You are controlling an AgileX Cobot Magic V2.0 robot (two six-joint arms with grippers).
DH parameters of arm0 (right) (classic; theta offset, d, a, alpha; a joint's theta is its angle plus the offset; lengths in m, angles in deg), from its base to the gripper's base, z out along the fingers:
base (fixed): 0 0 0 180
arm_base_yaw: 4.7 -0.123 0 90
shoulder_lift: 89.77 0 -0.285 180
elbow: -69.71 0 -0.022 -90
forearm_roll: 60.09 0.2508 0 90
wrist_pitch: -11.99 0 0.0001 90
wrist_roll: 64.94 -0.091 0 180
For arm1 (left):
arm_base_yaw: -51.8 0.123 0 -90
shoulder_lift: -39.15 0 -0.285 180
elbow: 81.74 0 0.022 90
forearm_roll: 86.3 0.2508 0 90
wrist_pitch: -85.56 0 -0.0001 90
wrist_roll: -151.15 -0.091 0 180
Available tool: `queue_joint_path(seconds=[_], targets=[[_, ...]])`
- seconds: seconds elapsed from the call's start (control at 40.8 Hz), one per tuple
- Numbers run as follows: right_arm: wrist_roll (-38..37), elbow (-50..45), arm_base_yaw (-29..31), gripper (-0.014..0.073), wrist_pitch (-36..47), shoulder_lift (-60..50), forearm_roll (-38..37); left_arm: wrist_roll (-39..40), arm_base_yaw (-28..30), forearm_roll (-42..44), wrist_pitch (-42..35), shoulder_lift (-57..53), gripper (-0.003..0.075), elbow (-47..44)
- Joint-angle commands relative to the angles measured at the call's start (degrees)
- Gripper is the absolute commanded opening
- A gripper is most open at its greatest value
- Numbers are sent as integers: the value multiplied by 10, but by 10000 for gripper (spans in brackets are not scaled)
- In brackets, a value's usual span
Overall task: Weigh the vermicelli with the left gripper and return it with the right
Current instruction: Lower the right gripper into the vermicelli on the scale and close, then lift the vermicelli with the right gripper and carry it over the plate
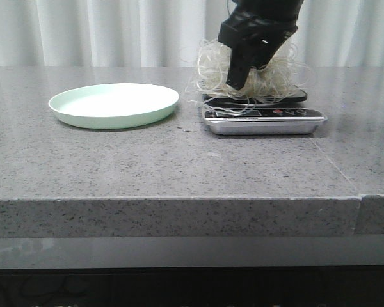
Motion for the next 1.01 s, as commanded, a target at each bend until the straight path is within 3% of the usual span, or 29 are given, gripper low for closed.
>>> queue_joint_path(seconds=[0.0, 0.049, 0.638, 0.981], targets=[[1, 13, 2, 137, -16, -22, -6, 2, 2, 1, -41, 3, 138, 15], [1, 13, 2, 171, -20, -24, -6, 2, 2, 1, -41, 3, 138, 15], [1, 14, 2, 155, -14, -136, -2, 2, 2, 0, -41, 3, 138, 15], [1, 102, 2, 155, -18, -147, 78, 2, 2, 0, -41, 3, 138, 15]])
